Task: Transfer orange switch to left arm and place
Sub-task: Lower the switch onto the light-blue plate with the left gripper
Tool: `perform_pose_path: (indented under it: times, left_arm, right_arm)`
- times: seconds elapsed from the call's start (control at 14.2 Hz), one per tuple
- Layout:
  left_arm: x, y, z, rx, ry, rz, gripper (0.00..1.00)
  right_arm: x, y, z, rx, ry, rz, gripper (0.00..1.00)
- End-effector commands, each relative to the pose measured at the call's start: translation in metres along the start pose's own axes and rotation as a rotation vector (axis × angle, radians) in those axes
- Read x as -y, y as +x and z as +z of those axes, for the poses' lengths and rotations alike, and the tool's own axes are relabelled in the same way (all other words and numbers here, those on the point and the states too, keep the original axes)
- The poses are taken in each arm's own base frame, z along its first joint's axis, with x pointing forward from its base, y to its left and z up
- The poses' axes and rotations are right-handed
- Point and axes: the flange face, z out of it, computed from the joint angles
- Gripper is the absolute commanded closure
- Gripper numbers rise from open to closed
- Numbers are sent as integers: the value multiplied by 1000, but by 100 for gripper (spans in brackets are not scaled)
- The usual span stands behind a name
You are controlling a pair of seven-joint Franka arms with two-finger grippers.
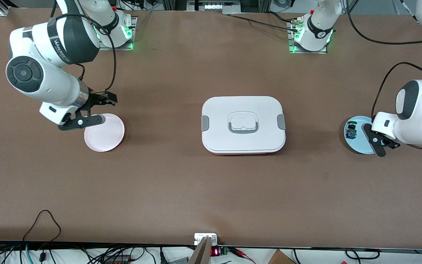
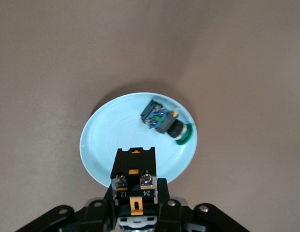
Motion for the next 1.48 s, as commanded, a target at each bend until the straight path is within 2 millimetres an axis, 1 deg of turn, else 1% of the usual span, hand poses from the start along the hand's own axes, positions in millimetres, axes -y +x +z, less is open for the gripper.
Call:
perform_pose_path:
  times: [0.0, 0.07, 0.14, 0.21, 0.28, 0.35, 0.42, 0.56, 0.71, 0.78, 0.85, 0.99, 1.06, 1.2, 1.41]
  left_arm:
    - [10, -4, 30, 24, 54, 87, 82]
    - [13, -11, 47, 17, 71, 90, 82]
    - [13, -13, 60, 9, 88, 98, 82]
    - [10, -9, 69, 13, 108, 121, 82]
    - [8, -8, 75, 20, 123, 138, 80]
    - [6, -5, 88, 28, 108, 156, 78]
    - [5, -3, 98, 34, 93, 166, 79]
    - [4, -3, 109, 54, 86, 186, 79]
    - [5, -4, 114, 50, 79, 183, 78]
    - [5, -4, 121, 49, 68, 192, 78]
    - [5, -4, 127, 47, 59, 200, 78]
    - [6, -5, 129, 43, 59, 216, 77]
    - [7, -7, 129, 52, 64, 222, 77]
    - [8, -10, 130, 61, 68, 226, 77]
    - [8, -10, 130, 61, 68, 226, 76]
  right_arm:
    - [-50, -5, -29, -20, 14, 101, 0]
    - [-60, -6, -39, -38, 18, 131, 0]
    - [-83, -8, -47, -53, 24, 178, 0]
    - [-103, -9, -51, -65, 27, 224, 0]
    - [-122, -12, -52, -69, 44, 258, 0]
    - [-133, -13, -50, -65, 61, 276, 0]
    - [-139, -15, -50, -61, 53, 284, 0]
    - [-143, -16, -52, -80, 37, 248, 0]
    - [-143, -16, -49, -103, 31, 238, 0]
    - [-141, -19, -46, -108, 32, 236, 0]
    - [-142, -23, -44, -121, 34, 237, 0]
    - [-141, -34, -37, -164, 38, 236, 0]
    - [-140, -36, -36, -172, 39, 235, 0]
    - [-141, -37, -42, -167, 36, 204, 0]
    - [-138, -39, -57, -159, 38, 162, 0]
